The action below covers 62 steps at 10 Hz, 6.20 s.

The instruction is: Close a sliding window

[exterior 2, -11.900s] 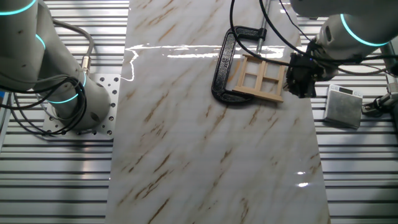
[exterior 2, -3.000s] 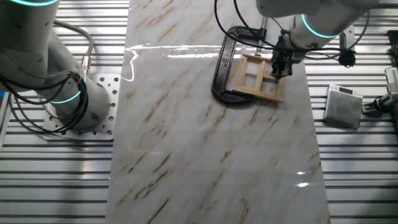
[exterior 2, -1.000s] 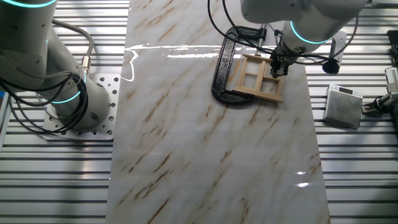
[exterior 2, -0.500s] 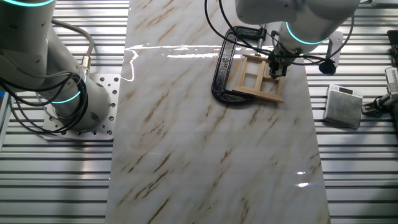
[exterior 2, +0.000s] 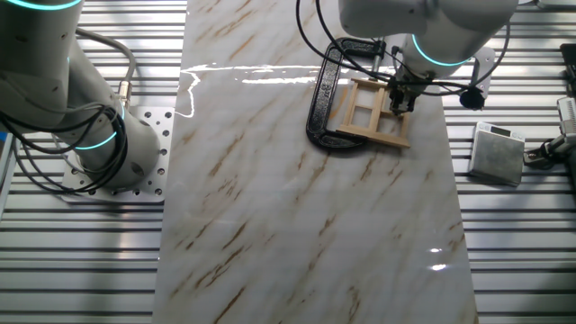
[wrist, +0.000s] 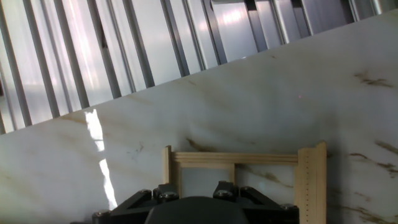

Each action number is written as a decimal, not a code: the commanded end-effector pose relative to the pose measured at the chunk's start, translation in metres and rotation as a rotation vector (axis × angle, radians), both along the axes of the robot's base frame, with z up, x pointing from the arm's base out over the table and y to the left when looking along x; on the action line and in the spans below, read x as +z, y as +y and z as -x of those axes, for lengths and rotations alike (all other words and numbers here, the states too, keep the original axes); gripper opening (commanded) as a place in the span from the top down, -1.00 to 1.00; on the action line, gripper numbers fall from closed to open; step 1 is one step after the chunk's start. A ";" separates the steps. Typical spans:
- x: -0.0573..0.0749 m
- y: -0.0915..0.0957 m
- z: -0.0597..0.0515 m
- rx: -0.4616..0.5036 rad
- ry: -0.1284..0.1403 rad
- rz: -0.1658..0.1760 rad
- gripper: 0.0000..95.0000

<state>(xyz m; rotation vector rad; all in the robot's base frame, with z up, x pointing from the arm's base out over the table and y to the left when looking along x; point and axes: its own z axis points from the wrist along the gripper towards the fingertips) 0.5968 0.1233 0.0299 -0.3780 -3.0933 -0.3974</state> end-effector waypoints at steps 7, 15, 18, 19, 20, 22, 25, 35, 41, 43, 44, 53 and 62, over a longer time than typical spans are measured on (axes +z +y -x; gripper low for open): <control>-0.003 -0.002 -0.001 0.007 -0.005 -0.006 0.20; -0.005 -0.003 -0.001 0.009 -0.007 -0.012 0.20; -0.006 -0.003 -0.001 0.013 -0.008 -0.012 0.20; -0.006 -0.003 -0.001 0.014 -0.007 -0.012 0.20; -0.006 -0.005 -0.001 0.017 -0.008 -0.012 0.20; -0.006 -0.009 0.000 0.026 -0.009 -0.012 0.20; -0.004 -0.019 0.004 0.045 -0.009 -0.013 0.20; -0.002 -0.023 0.006 0.067 -0.007 -0.009 0.20; 0.010 -0.019 -0.003 0.053 -0.015 -0.061 0.20; 0.013 -0.015 -0.006 0.047 -0.023 -0.083 -0.20; 0.013 -0.014 -0.007 0.044 -0.026 -0.089 -0.20; 0.008 -0.002 -0.008 0.035 -0.021 -0.086 -0.20; -0.002 -0.001 0.002 0.048 -0.025 -0.067 -0.20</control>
